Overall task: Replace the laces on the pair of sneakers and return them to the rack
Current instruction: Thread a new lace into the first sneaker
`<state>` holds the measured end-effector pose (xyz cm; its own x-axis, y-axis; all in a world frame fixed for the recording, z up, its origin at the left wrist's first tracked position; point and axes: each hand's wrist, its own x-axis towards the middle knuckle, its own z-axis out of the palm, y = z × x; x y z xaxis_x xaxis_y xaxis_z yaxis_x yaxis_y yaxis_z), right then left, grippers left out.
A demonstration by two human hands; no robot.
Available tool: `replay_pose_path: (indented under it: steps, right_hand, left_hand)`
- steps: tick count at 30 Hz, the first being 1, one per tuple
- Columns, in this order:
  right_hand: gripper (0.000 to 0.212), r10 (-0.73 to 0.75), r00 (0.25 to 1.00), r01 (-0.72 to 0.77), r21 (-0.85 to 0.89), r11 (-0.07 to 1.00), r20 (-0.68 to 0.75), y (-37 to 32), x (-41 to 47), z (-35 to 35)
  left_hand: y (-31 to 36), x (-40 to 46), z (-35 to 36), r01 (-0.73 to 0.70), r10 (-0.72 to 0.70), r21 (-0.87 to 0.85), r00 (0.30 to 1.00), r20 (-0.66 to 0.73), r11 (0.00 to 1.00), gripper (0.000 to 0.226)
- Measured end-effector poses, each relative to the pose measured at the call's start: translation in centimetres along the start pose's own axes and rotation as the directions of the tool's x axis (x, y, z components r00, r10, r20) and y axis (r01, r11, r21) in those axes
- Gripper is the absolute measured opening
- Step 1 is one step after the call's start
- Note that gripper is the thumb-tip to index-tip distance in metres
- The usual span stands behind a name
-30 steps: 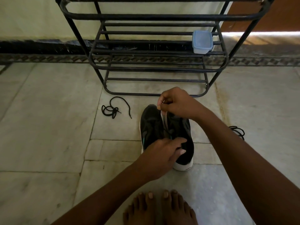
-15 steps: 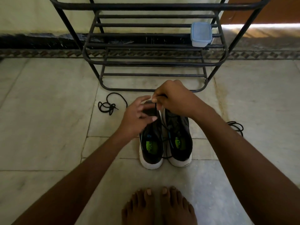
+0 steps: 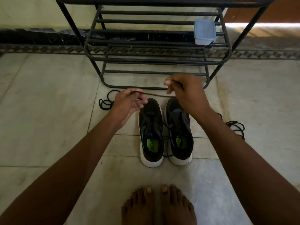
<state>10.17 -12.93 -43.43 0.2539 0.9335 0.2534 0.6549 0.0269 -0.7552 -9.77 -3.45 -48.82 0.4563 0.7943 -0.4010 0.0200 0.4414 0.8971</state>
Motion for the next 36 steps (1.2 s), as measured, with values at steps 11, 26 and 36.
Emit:
replay_pose_path:
  steps: [11, 26, 36]
  right_hand:
    - [0.032, -0.033, 0.971, 0.062, -0.12, 0.991, 0.235, 1.1, -1.4, 1.6]
    - [0.018, 0.241, 0.969, -0.236, -0.082, 0.968, 0.053, 3.1, -3.1, 5.1]
    - [0.01, 0.345, 0.935, -0.35, 0.05, 0.935, 0.081, 4.0, -5.0, 7.8]
  left_hand:
    - [-5.5, -1.4, 1.3, 0.068, 0.006, 0.825, 0.996, -0.086, 0.561, 0.043]
    - [-6.1, -2.0, 2.8, -0.005, 0.118, 0.826, 0.99, -0.075, 0.564, 0.054]
    - [-7.3, -2.4, 1.3, -0.018, 0.267, 0.767, 0.942, -0.201, 0.641, 0.01]
